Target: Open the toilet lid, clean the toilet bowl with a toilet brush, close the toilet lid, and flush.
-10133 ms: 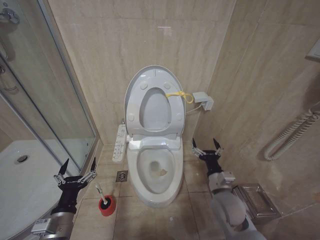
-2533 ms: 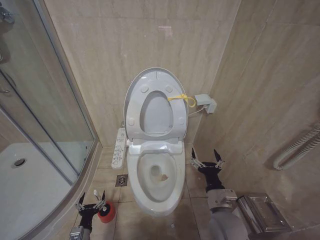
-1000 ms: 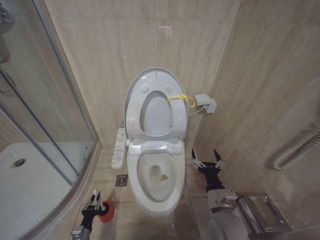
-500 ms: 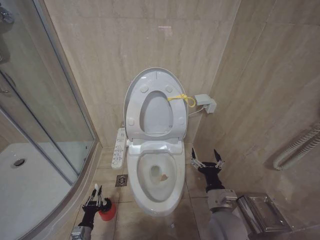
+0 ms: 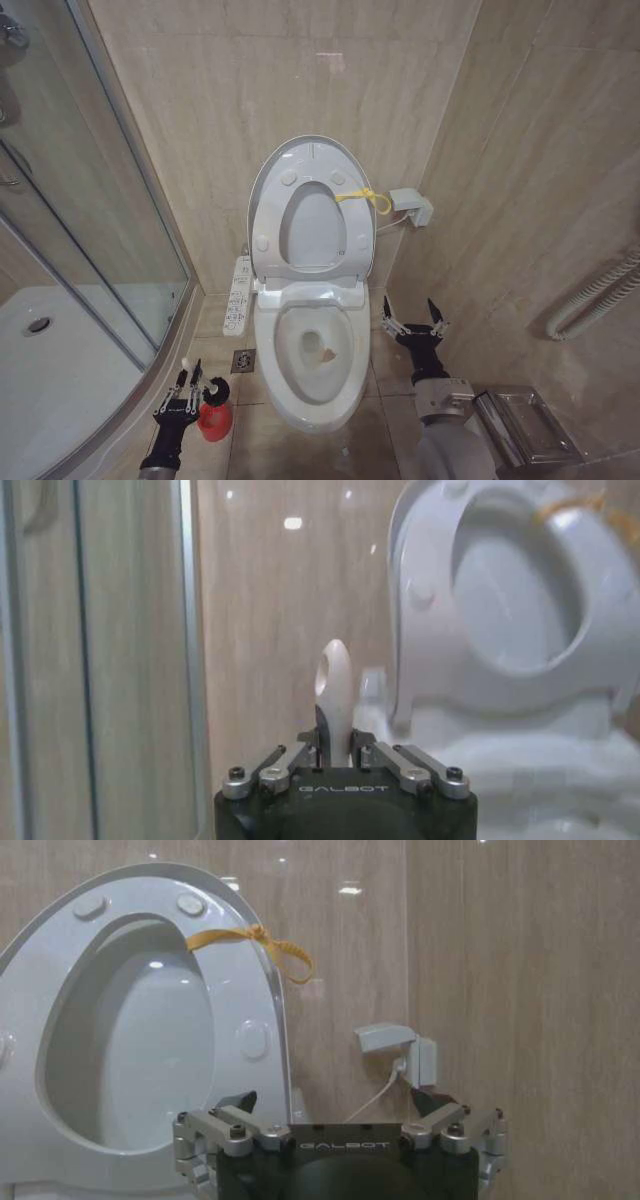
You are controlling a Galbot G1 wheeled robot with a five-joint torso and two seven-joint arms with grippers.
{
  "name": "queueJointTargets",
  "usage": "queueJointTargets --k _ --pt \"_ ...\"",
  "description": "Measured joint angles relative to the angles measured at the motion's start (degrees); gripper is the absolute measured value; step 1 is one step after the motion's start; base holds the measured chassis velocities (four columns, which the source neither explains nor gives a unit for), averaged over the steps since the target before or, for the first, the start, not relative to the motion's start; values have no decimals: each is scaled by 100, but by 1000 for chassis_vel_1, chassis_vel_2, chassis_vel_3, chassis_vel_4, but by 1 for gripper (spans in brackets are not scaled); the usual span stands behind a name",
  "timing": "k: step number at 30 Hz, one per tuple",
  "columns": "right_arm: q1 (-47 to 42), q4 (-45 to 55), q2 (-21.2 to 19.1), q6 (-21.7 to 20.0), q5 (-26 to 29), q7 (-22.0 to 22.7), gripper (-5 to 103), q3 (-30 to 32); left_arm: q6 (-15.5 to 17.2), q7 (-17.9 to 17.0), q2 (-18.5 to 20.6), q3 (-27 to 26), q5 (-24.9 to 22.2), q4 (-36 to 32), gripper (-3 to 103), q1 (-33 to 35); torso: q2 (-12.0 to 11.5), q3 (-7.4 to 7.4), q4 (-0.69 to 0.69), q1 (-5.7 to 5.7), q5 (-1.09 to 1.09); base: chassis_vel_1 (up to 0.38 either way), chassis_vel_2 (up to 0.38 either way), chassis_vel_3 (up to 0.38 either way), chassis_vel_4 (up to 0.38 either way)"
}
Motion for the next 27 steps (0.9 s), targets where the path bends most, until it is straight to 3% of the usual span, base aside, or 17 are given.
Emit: queueJointTargets --k 7,15,21,27 --pt "0 1 0 0 0 0 100 0 304 -192 108 0 50 -1548 19 580 0 0 0 0 1 0 0 0 0" --pt "0 1 0 0 0 0 100 0 629 -231 344 323 42 -2672 19 662 0 0 0 0 0 0 0 0 0" --pt "0 0 0 0 0 0 100 0 923 -229 692 550 -266 -2840 19 360 0 0 -1 0 0 0 0 0 0" --pt "0 0 0 0 0 0 100 0 1096 -120 1253 853 -841 -2400 19 -284 0 1 0 0 -2 0 0 0 0"
